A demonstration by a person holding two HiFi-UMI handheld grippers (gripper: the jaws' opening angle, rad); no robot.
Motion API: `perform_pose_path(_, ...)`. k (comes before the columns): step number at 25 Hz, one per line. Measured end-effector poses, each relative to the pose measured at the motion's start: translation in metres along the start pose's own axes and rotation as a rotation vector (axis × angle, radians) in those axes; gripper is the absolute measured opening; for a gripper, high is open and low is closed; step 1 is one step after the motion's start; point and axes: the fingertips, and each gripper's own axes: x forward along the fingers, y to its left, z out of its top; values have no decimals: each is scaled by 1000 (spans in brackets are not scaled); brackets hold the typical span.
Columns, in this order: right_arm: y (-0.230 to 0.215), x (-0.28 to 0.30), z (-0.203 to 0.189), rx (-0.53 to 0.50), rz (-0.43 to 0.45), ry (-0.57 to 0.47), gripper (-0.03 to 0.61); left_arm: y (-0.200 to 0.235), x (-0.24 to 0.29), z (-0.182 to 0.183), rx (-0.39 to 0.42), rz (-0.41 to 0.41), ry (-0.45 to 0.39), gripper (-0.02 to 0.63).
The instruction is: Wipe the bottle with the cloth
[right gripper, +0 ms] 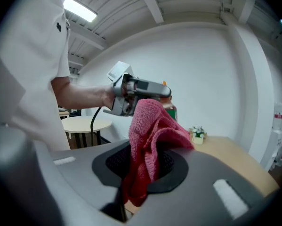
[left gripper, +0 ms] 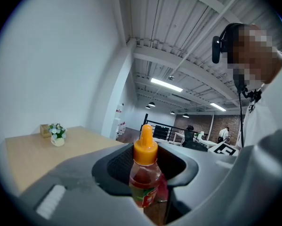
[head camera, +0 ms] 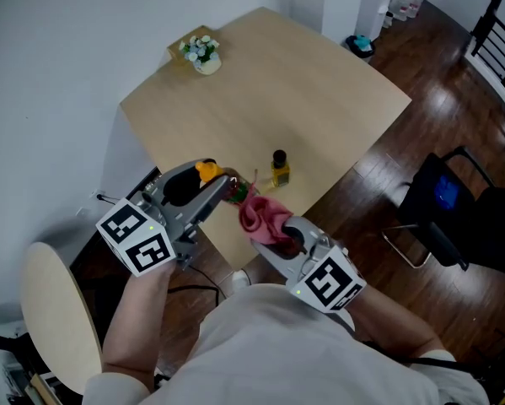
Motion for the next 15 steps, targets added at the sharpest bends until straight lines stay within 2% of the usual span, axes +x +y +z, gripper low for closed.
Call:
perform_pose_path(3,9,4,24,-42,34,-46,74,-1,8,-3,0,8,0,158)
perform_pose_path(5,11,16,24,-56,52,-71,74,-4,11,-3,-9,2,-9,158)
perform_pose_path(7,8,27,9,-42,52,-56,74,-7,9,0,-19,-5,-24,158)
perform_pose_path(10,6,31,-24,-7,44,22,74,-9,-5,7,-18,-3,-50,158)
perform_pose_path(15,-14,6,-65,42,18,89,74,-9,-13,12,13,17,-68,158)
